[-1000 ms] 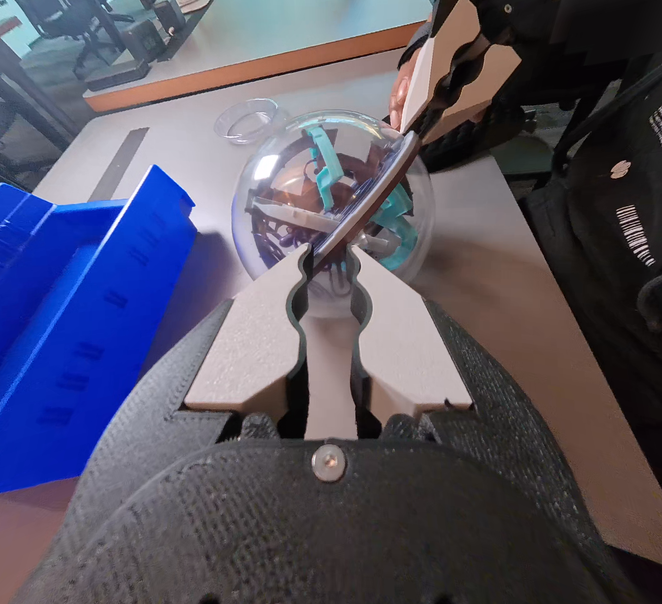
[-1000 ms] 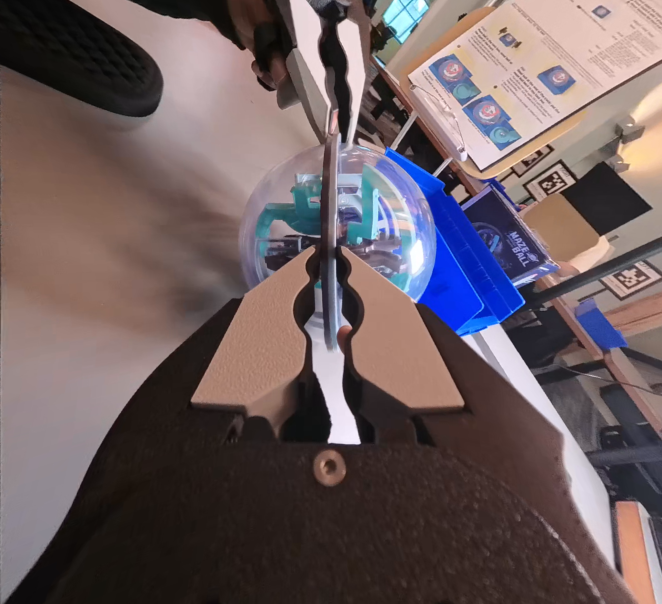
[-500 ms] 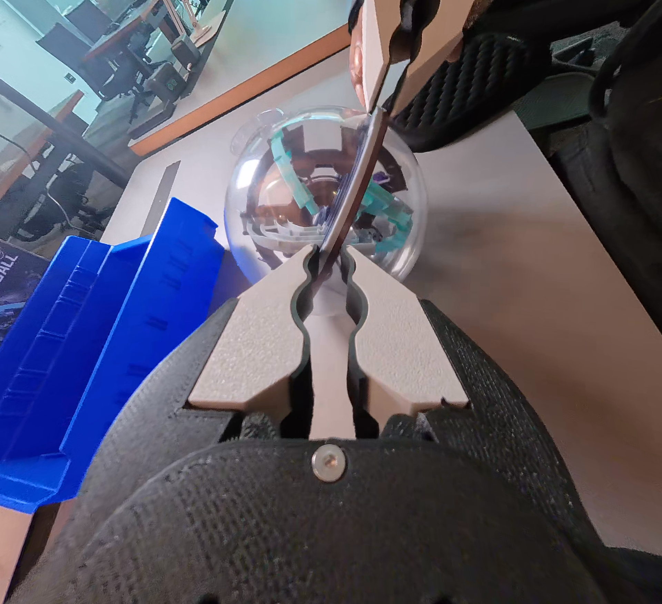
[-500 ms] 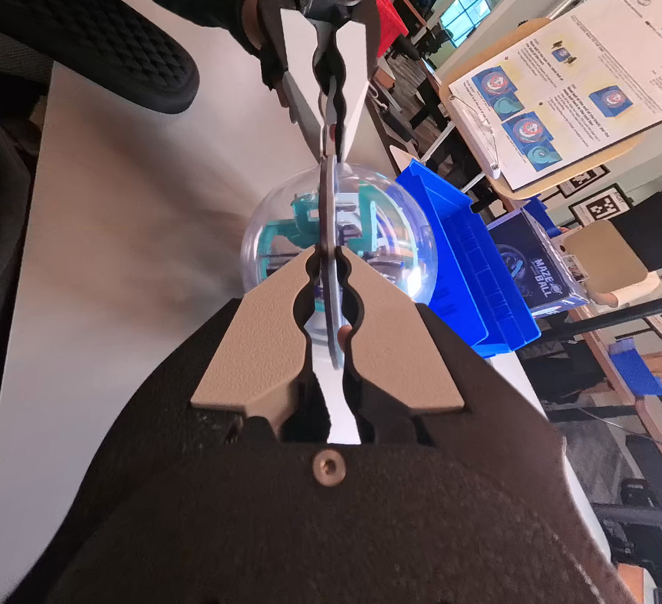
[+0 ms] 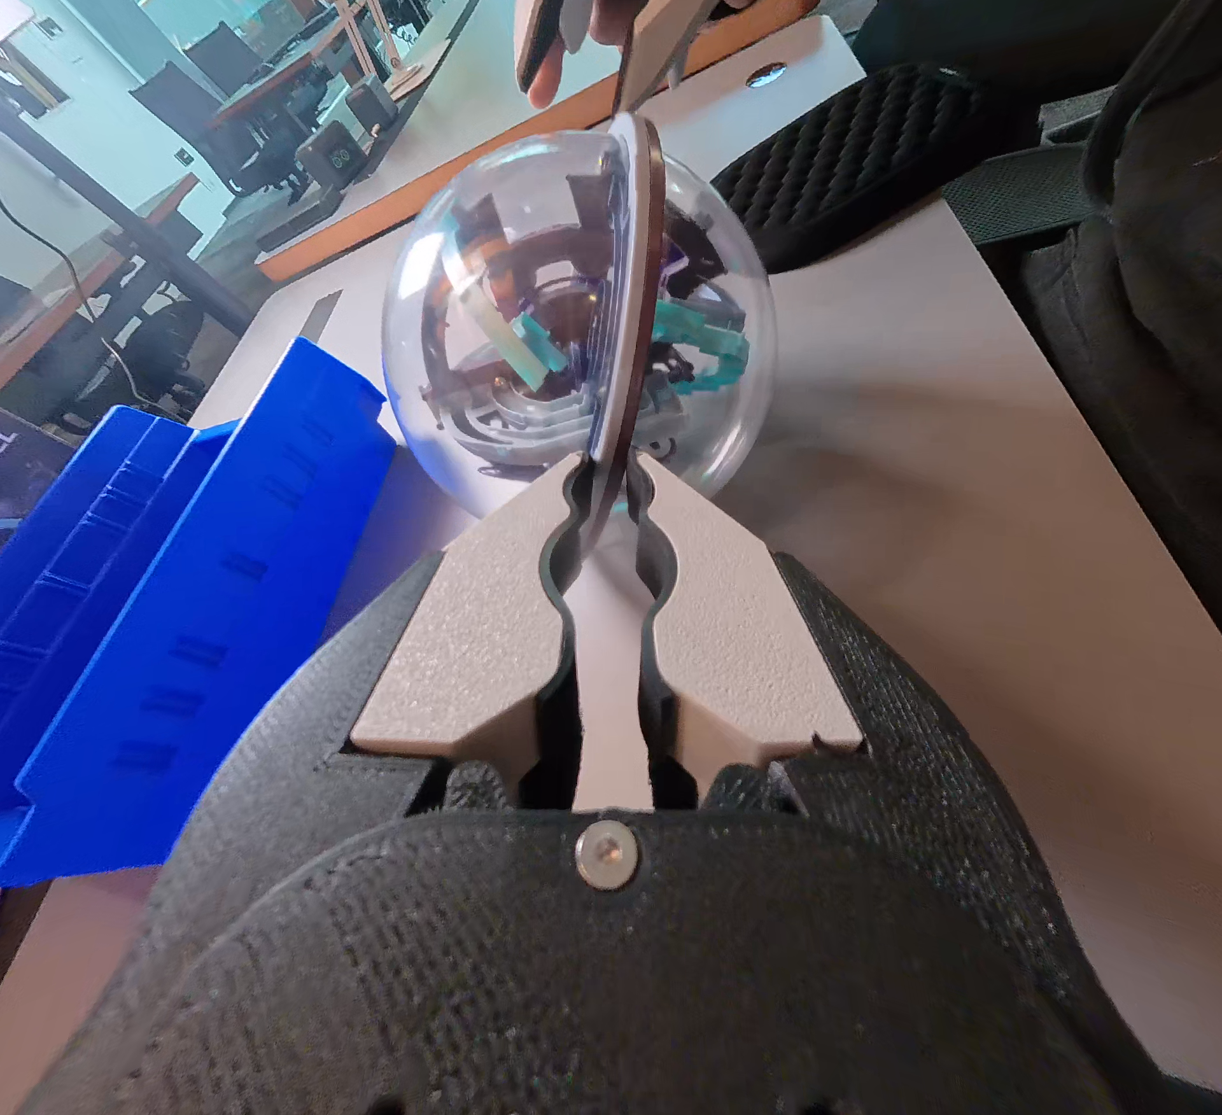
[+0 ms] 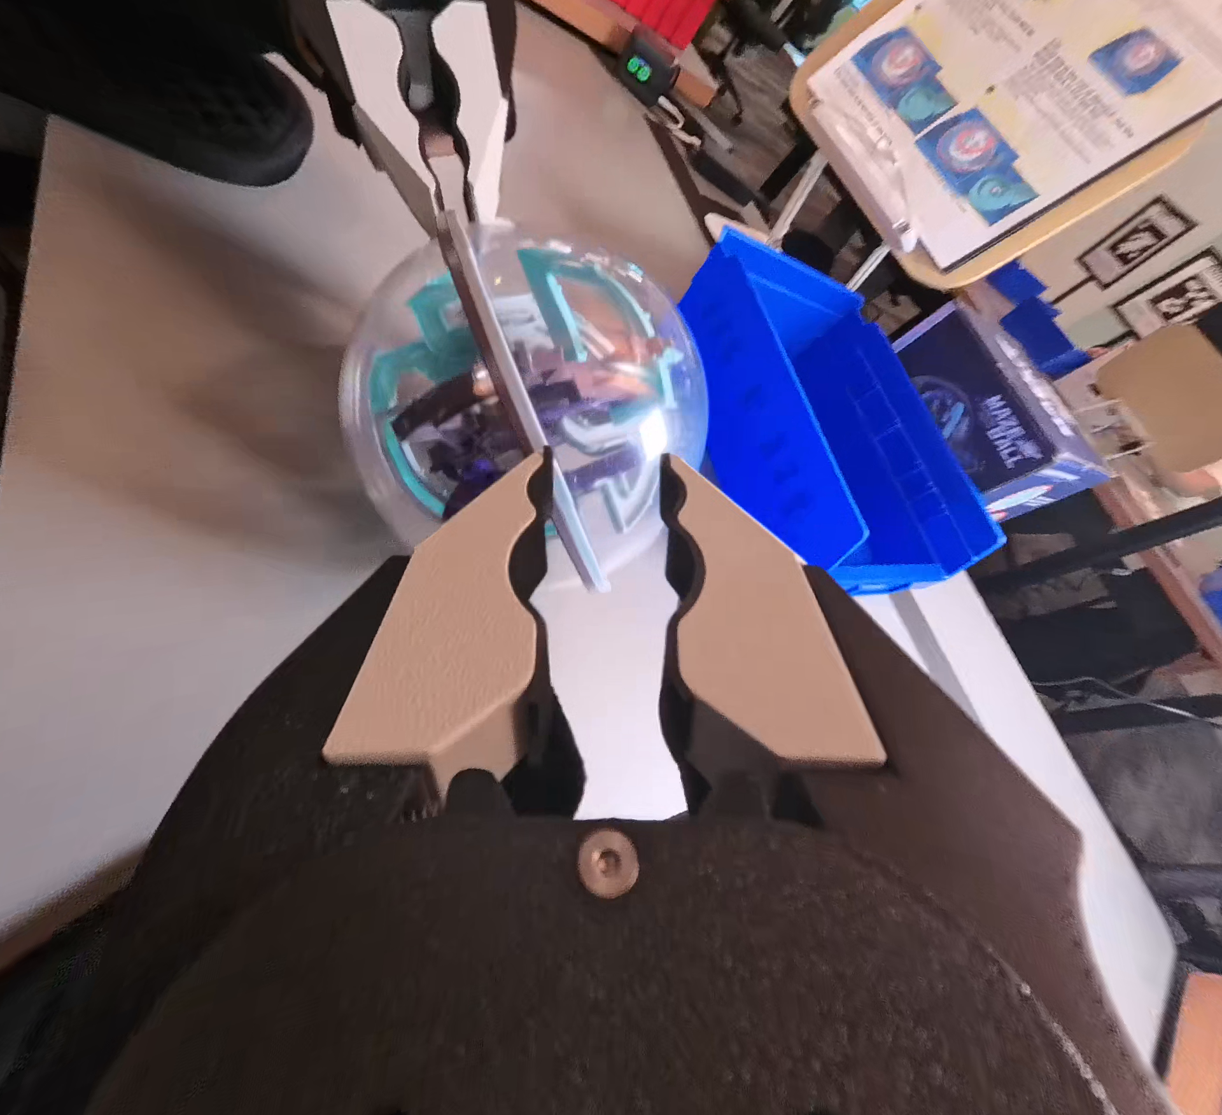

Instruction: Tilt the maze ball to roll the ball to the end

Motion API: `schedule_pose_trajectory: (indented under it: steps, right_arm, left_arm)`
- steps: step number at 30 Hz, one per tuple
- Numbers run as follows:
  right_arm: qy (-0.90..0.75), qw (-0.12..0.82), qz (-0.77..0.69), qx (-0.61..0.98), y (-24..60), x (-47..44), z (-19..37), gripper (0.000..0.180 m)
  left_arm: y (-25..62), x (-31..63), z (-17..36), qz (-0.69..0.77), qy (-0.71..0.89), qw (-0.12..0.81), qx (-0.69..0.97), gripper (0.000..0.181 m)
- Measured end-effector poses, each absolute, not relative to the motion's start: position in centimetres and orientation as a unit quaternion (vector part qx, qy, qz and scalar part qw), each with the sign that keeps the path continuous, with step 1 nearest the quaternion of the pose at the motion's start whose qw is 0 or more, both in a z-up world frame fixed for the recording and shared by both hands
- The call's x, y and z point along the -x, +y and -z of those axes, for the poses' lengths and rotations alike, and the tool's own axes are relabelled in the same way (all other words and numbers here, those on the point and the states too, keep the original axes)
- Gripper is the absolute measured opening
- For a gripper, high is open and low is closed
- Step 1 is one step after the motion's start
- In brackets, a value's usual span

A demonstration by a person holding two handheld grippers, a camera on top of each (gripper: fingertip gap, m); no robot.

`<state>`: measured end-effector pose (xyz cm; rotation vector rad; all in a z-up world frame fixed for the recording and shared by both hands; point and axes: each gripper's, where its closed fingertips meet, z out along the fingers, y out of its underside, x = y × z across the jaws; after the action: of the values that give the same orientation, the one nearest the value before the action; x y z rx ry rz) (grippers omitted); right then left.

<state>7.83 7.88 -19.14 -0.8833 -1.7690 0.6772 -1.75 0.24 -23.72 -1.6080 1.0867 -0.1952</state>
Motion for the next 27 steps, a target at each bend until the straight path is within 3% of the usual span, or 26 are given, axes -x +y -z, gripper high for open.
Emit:
schedule_pose_trajectory:
  steps: [10,16,27]
  right_arm:
    - [-0.776,0.433,-0.265,0.373,9.3,-8.2,21.8,0.027]
    - [-0.801,0.426,-0.248,0.341,9.0,-7.5,21.2,0.008]
    - [-0.827,0.422,-0.216,0.302,7.4,-7.2,20.7,0.008]
  left_arm:
    - [-0.1,2.0,25.1,0.094,0.451,0.554,0.694,0.008]
    - [-0.4,1.9,26.0,0.102,0.451,0.546,0.699,0.008]
    - [-1.1,2.1,27.1,0.108,0.452,0.536,0.705,0.009]
